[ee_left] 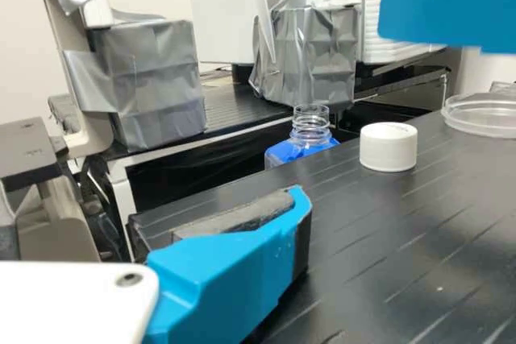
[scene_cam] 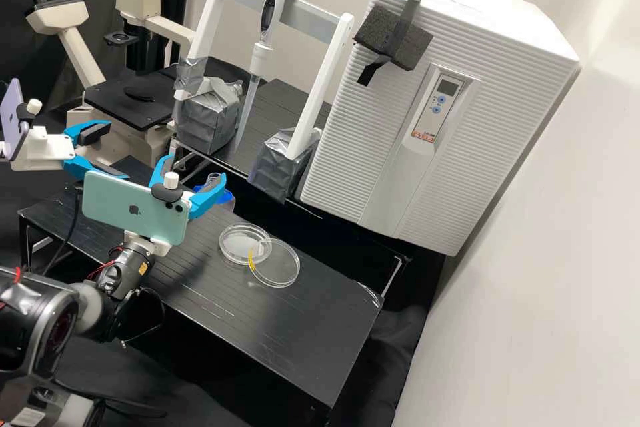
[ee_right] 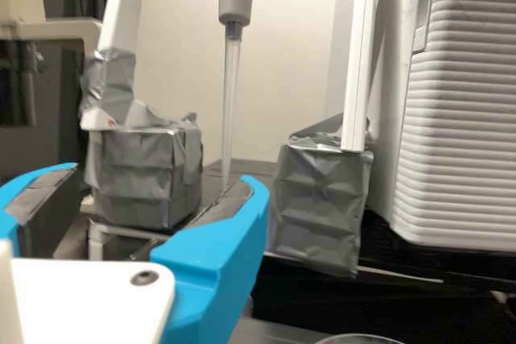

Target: Open the bottle

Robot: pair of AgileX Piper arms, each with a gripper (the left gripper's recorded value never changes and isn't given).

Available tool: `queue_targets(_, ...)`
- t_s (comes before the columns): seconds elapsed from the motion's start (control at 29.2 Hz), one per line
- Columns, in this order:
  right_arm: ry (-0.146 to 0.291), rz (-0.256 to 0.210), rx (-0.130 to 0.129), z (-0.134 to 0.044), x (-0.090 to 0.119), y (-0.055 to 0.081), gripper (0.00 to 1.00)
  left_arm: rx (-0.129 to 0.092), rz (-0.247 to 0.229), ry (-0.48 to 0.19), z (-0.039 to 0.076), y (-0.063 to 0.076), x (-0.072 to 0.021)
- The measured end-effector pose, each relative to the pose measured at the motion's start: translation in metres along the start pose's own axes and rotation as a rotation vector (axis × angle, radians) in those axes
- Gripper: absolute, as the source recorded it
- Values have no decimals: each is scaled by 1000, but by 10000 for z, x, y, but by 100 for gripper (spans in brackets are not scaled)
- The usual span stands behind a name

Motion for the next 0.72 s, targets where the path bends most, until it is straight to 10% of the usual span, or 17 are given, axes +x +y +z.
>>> queue_targets(0.41, 2, 11, 42, 25, -2, 34, 100, 86, 23, 67, 43, -10, -1)
queue_targets(0.72, 2, 11, 42, 25, -2, 34, 100, 157, 153, 132, 120, 39, -77)
